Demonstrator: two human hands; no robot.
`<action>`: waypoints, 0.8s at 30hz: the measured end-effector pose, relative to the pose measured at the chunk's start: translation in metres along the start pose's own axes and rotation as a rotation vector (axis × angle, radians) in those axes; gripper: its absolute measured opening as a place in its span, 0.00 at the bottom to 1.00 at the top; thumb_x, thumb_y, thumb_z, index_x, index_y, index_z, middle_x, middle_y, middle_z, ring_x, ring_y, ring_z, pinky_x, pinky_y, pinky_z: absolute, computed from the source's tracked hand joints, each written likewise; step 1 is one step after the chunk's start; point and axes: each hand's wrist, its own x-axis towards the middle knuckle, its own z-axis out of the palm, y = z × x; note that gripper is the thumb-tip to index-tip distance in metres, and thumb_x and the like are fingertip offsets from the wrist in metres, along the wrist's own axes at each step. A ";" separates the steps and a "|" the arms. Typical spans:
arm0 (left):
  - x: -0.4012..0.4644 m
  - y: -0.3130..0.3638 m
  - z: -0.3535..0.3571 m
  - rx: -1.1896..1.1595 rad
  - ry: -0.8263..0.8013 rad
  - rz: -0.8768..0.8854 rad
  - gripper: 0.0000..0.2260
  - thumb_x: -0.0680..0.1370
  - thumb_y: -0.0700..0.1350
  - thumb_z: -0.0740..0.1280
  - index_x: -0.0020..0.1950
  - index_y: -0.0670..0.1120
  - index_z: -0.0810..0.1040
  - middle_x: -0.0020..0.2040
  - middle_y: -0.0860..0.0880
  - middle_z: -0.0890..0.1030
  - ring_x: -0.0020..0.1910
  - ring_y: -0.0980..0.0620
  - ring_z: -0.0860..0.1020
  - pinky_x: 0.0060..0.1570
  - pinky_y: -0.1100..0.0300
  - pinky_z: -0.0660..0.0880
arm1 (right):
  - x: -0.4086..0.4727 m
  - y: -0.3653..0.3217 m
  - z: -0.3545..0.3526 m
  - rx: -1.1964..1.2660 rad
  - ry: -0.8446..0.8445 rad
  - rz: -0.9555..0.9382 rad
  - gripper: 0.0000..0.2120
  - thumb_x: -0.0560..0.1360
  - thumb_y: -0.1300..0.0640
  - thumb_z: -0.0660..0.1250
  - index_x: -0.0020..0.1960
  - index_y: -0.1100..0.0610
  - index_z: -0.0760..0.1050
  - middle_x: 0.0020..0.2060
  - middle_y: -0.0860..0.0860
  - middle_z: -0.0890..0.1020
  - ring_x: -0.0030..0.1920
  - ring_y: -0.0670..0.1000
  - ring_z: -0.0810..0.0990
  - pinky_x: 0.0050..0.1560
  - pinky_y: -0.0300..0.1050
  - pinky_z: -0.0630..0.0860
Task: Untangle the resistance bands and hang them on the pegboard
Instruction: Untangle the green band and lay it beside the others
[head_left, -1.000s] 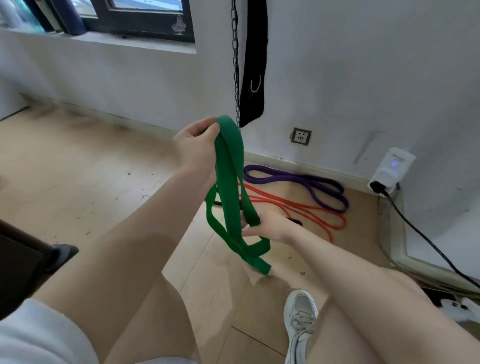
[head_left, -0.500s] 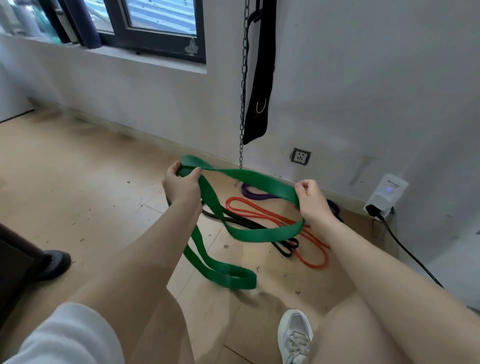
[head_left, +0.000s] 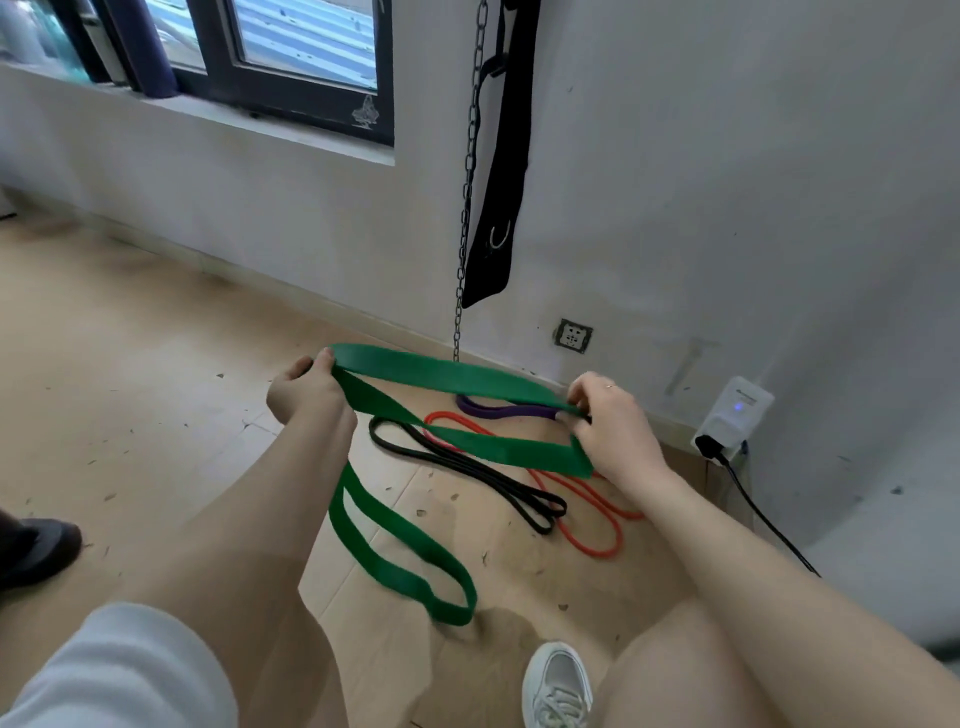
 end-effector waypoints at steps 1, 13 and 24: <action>0.000 0.001 0.004 0.007 0.002 -0.002 0.12 0.72 0.40 0.71 0.55 0.42 0.78 0.51 0.46 0.79 0.45 0.50 0.77 0.44 0.66 0.72 | 0.000 -0.001 0.000 0.049 0.085 0.056 0.04 0.76 0.60 0.64 0.47 0.56 0.69 0.44 0.51 0.75 0.44 0.52 0.73 0.42 0.44 0.68; 0.001 -0.006 0.005 -0.028 -0.074 -0.051 0.09 0.72 0.37 0.71 0.52 0.44 0.81 0.49 0.47 0.81 0.44 0.52 0.78 0.47 0.67 0.75 | 0.003 0.013 -0.004 0.634 -0.026 0.440 0.11 0.78 0.66 0.57 0.55 0.52 0.67 0.52 0.54 0.77 0.36 0.51 0.77 0.32 0.43 0.72; -0.021 0.028 0.005 0.141 -0.617 0.113 0.08 0.74 0.35 0.68 0.49 0.46 0.80 0.45 0.48 0.81 0.41 0.52 0.77 0.37 0.64 0.76 | -0.036 0.007 0.032 0.039 -0.909 0.129 0.31 0.72 0.42 0.67 0.71 0.51 0.64 0.69 0.48 0.70 0.64 0.48 0.71 0.61 0.43 0.70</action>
